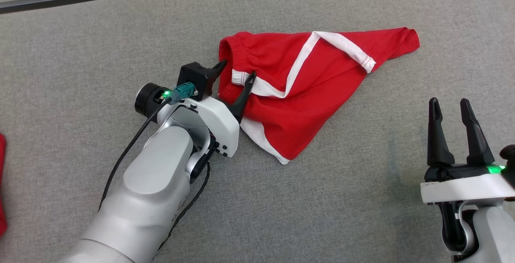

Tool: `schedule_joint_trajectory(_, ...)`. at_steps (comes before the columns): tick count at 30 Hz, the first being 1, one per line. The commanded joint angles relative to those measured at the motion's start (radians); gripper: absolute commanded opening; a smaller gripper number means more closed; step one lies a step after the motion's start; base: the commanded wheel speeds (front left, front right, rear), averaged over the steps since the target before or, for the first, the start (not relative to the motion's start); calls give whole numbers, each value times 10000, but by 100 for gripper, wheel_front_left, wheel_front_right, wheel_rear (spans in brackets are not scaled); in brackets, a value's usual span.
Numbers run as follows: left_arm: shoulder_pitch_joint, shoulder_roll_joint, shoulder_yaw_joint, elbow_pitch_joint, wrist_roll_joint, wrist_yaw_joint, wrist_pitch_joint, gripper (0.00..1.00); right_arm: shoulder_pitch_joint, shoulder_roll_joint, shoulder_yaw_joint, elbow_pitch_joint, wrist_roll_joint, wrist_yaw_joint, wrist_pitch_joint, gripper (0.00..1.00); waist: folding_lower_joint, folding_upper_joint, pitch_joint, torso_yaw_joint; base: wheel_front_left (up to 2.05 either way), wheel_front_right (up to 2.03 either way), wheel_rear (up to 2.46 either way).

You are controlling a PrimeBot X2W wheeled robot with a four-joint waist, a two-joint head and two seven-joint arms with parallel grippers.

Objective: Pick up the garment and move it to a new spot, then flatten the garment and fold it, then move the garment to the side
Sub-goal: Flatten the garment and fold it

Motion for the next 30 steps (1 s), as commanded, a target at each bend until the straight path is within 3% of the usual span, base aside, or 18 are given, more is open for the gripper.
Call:
schedule_joint_trajectory(1,-209,46,-59,124,-113,-25,-143,100,-82,-5,-81,-2,57,1,-8,100,0,0,8,-14,0,0,0)
schedule_joint_trajectory(10,-309,44,-462,412,-519,-88,-410,100,-104,92,-135,176,-5,1,-8,100,0,0,-114,48,0,0,0)
schedule_joint_trajectory(11,-300,44,-507,440,-596,-115,-355,92,-116,95,-134,196,-7,1,-8,100,0,0,-122,52,0,0,0)
schedule_joint_trajectory(13,-316,43,-610,478,-726,-171,-245,26,-142,102,-114,220,-6,1,-8,100,0,0,-124,56,0,0,0)
schedule_joint_trajectory(14,-337,43,-669,488,-780,-182,-185,0,-164,105,-106,225,-2,1,-8,100,0,0,-119,57,0,0,0)
schedule_joint_trajectory(24,-557,46,-800,306,-1030,-43,-761,0,-479,-154,202,362,-43,1,-9,100,0,0,-130,348,0,0,0)
schedule_joint_trajectory(30,-485,47,-1041,-130,-1217,183,-914,0,-1488,-837,905,1637,-728,1,4,100,0,0,-98,698,0,0,0)
